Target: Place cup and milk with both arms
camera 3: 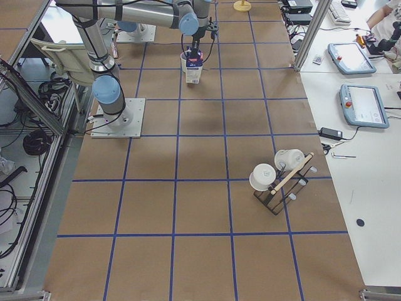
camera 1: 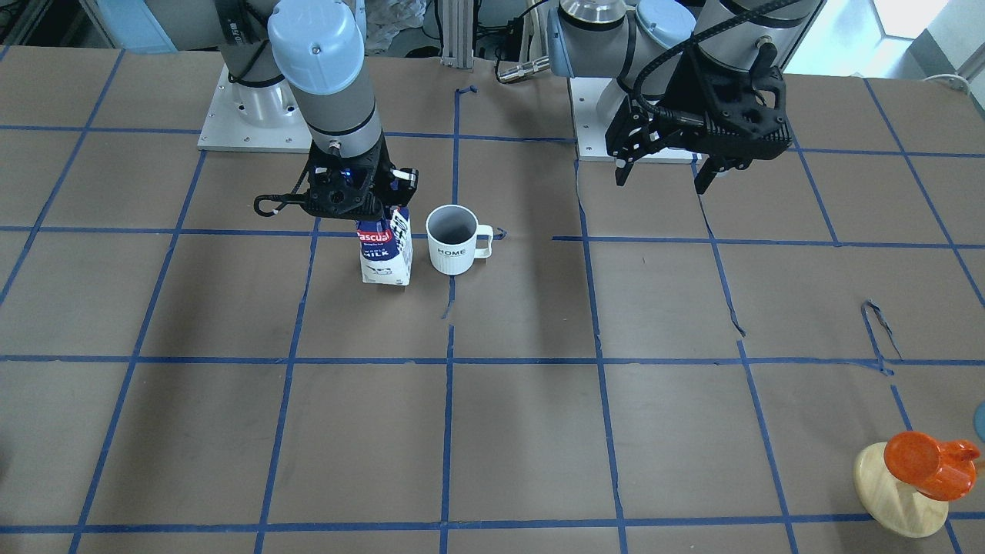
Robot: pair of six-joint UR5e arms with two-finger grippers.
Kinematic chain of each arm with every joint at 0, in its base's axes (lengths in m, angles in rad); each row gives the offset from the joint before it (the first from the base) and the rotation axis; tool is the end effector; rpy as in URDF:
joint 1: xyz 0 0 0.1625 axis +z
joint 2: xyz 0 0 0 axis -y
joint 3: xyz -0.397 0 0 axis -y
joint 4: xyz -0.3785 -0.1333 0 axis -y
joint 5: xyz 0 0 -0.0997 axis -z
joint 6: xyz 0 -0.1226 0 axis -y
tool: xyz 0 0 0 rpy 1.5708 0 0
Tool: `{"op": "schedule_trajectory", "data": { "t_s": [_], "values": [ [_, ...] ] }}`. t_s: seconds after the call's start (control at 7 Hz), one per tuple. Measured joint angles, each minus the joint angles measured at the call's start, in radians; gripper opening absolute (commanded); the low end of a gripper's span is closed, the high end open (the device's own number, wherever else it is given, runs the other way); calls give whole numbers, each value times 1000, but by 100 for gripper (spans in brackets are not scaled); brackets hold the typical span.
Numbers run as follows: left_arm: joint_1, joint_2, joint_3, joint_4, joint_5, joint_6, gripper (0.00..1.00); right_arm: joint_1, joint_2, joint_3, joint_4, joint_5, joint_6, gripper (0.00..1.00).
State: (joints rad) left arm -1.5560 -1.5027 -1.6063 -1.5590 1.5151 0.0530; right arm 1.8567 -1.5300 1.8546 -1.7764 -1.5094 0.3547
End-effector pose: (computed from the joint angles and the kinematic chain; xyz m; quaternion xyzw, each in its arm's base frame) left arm -0.1334 -0.4583 0.4530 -0.0197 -0.9992 0.0231 0.0271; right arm 0.2647 -0.4010 0.3051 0.0361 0.9971 0.0661 0.0104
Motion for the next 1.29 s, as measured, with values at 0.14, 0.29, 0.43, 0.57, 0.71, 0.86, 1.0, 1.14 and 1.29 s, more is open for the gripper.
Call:
{"op": "schedule_trajectory", "data": {
  "t_s": [0.14, 0.29, 0.43, 0.57, 0.71, 0.86, 1.0, 1.14, 1.29],
  "values": [
    [1, 1, 2, 0, 1, 0, 100, 6, 0, 1, 0, 0, 3, 40],
    [1, 1, 5, 0, 1, 0, 100, 9, 1, 1, 0, 1, 3, 52],
    [2, 1, 9, -1, 2, 0, 100, 11, 2, 1, 0, 7, 3, 60],
    [2, 2, 11, -4, 7, 0, 100, 11, 3, 1, 0, 14, 3, 60],
    [1, 2, 12, -8, 20, 2, 100, 12, 4, 1, 0, 18, 4, 61],
    [1, 2, 13, -12, 34, 6, 100, 12, 5, 0, 0, 19, 4, 84],
    [0, 1, 14, -13, 39, 7, 100, 11, 4, -3, -1, 20, 4, 100],
    [0, 1, 14, -14, 40, 8, 100, 8, 2, -15, -8, 18, 4, 100],
    [1, 1, 14, -14, 41, 8, 100, 1, 2, -40, -19, 12, 2, 100]
  ]
}}
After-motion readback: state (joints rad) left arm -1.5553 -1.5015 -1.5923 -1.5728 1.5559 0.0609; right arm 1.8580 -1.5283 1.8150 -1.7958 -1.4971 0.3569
